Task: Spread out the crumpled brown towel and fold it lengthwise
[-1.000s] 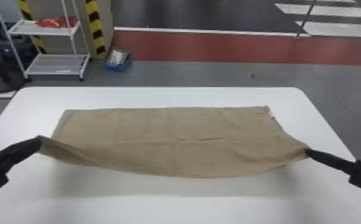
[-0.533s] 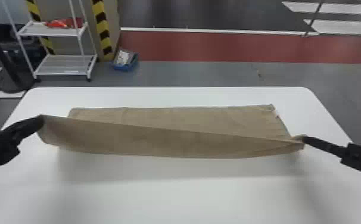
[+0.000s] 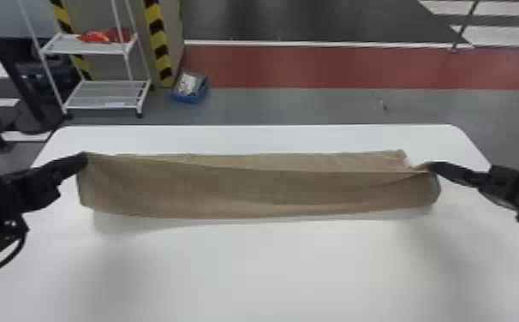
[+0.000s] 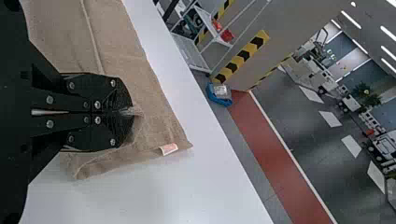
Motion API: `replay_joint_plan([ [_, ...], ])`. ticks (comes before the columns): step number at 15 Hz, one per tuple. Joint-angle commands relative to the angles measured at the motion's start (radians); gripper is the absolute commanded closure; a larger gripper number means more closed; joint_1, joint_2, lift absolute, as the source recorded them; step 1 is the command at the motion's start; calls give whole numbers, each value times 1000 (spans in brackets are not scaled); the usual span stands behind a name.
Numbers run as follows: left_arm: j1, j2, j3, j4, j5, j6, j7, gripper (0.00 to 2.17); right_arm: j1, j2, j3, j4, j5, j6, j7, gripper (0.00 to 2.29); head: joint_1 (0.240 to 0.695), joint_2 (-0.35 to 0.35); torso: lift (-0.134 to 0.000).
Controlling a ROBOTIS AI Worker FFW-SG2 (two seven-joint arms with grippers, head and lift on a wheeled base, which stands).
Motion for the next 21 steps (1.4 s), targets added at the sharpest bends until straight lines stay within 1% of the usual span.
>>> replay_joint_plan([
  [1, -42, 4, -22, 44, -16, -2, 0, 1028, -52, -11, 13, 80, -4, -33, -1, 1649, 695, -23, -128],
  [3, -94, 9, -55, 99, -41, -8, 0, 1028, -110, -19, 42, 172, 5, -94, -1, 1652, 695, -25, -128],
  [5, -137, 11, -84, 147, -68, -20, 12, 1028, -158, -19, 50, 241, 14, -153, -1, 1652, 695, -32, -128],
  [7, -178, 12, -98, 205, -79, -45, 12, 1028, -195, -18, 59, 298, 13, -177, -1, 1649, 693, -36, -128],
  [9, -206, 18, -117, 248, -84, -78, 11, 1028, -218, -18, 78, 339, 16, -199, -1, 1652, 681, -36, -128],
  [11, -240, 21, -140, 294, -102, -97, 8, 1028, -236, -16, 101, 371, 17, -223, -1, 1652, 671, -33, -128],
  [13, -255, 29, -166, 319, -114, -109, 0, 1025, -242, -15, 139, 391, 21, -248, -30, 1639, 664, -28, -128],
  [14, -258, 34, -178, 325, -122, -121, 3, 1025, -248, -13, 162, 404, 21, -269, -30, 1639, 664, -28, -128],
  [16, -272, 34, -201, 346, -153, -127, 2, 1028, -264, -5, 193, 434, 36, -297, -32, 1642, 664, -25, -128],
  [17, -277, 34, -210, 353, -172, -127, 2, 1025, -270, -2, 210, 448, 37, -321, -43, 1639, 664, -22, -128],
  [19, -277, 34, -219, 359, -195, -127, 5, 1025, -270, -1, 233, 454, 40, -352, -53, 1639, 666, -16, -128],
  [21, -273, 32, -230, 363, -215, -127, 5, 1025, -270, 10, 256, 459, 39, -386, -59, 1639, 668, -12, -128],
])
